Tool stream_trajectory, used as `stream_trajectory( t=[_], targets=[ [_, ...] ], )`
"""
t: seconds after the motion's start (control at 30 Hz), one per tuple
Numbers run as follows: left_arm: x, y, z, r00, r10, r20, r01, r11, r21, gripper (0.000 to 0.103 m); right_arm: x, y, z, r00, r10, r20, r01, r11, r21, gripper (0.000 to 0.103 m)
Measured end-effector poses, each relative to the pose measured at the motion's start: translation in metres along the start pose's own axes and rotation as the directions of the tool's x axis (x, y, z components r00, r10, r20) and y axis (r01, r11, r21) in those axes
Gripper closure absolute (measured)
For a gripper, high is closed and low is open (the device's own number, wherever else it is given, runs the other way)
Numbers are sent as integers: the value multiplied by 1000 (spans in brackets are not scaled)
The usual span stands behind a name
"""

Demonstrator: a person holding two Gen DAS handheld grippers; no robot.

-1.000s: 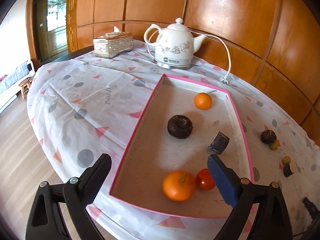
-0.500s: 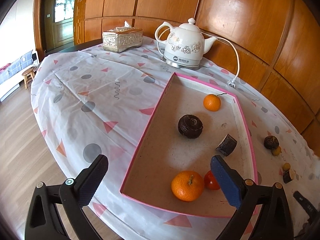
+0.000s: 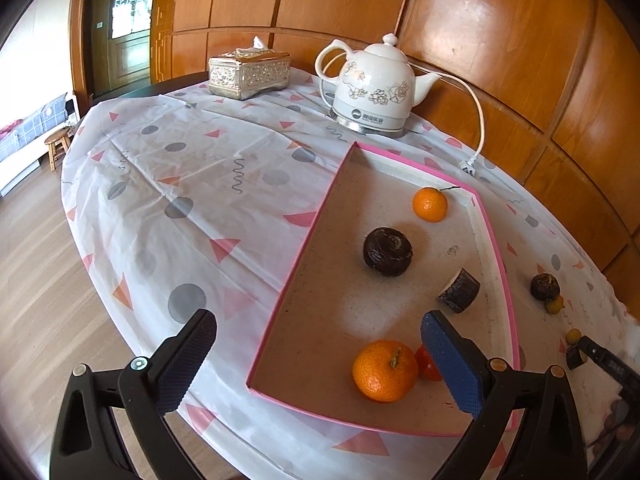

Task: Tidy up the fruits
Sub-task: 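Reach the right gripper to the small yellow round fruit and grasp it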

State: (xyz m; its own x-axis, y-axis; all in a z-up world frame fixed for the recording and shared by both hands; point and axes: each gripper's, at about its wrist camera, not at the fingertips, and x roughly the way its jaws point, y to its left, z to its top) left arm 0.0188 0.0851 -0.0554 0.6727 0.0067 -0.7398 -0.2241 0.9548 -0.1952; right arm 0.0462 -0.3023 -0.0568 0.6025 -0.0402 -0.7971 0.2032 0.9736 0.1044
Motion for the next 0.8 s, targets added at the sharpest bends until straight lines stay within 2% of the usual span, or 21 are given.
stream_trajectory(
  t=[0.47,0.53,0.6,0.73,0.8],
  targets=[
    [2,14,1,1000,22,-13,-22,999,-42,0,38,9,21,997,-49,-56,45,996,-76,58],
    [1,15,1,1000,23,-13,-23,999,-44,0,40,11,22,997,-49,-59,44,995,-91,66],
    [2,15,1,1000,22,-15,-23,999,-44,0,40,12,23,997,-51,-58,45,994,-104,69],
    [1,16,1,1000,22,-15,-22,999,-44,0,39,13,24,998,-52,-46,46,991,-122,80],
    [0,17,1,1000,21,-14,-21,999,-45,0,37,15,26,998,-42,-39,37,991,-128,81]
  ],
)
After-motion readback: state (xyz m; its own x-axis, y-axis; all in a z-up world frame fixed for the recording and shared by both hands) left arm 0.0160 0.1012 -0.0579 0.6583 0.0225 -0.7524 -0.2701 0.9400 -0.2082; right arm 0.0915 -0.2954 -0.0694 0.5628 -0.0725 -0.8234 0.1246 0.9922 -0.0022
